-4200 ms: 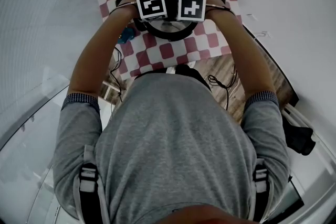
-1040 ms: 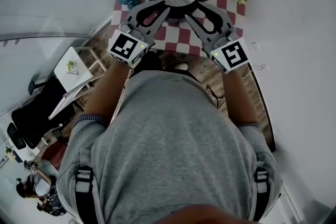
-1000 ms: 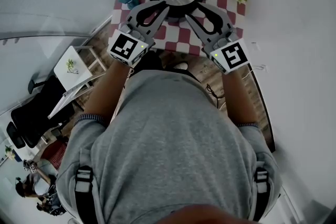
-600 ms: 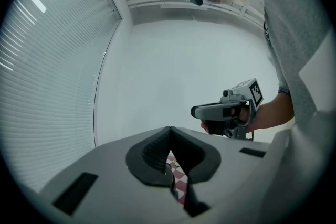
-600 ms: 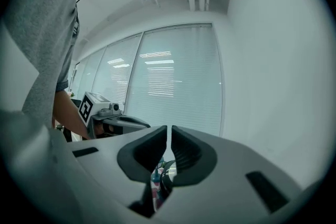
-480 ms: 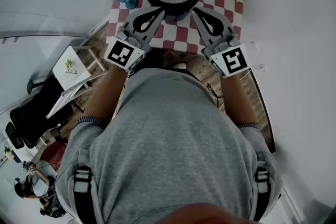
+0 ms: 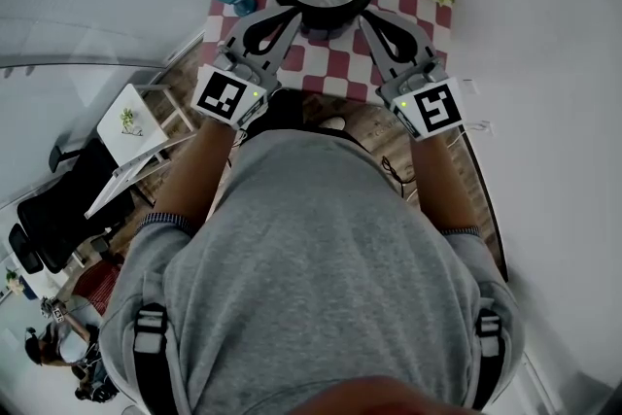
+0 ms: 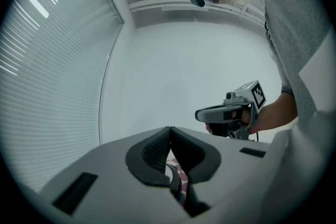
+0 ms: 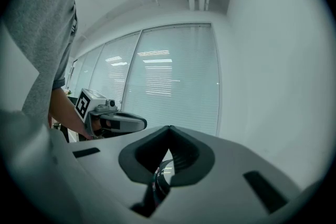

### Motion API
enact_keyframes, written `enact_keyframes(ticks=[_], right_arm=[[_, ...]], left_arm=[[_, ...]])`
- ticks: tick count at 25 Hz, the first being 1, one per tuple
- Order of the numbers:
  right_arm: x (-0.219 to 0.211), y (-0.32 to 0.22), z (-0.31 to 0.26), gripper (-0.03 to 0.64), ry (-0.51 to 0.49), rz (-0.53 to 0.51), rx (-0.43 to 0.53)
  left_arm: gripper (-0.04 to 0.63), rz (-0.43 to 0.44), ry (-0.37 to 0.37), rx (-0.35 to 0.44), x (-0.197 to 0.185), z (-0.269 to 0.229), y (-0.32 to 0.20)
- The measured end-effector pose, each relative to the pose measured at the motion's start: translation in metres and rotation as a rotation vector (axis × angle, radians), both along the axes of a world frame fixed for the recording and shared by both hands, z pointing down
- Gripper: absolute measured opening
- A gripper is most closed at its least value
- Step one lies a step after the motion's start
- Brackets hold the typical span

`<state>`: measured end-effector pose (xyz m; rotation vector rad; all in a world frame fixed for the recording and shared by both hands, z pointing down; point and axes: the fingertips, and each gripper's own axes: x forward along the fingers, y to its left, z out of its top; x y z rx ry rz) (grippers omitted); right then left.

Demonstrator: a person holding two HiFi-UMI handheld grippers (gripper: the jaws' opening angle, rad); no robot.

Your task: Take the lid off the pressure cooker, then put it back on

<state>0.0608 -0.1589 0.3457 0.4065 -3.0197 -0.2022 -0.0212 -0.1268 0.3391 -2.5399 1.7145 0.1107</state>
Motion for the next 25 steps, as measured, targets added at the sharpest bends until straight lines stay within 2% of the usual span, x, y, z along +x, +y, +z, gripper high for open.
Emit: enact_keyframes(ticks=[3, 25], right_arm=[[0.002, 0.0, 0.003, 0.005, 0.015, -0.001, 0.0], [0.01, -0.01, -0.004, 0.005, -0.05, 0.009, -0.038]], left_arm=[[0.018, 0.002, -0.001, 0.0, 0.0, -0.001, 0.001], [0.018, 0.009, -0.019, -0.002, 0.009, -0.002, -0.007]])
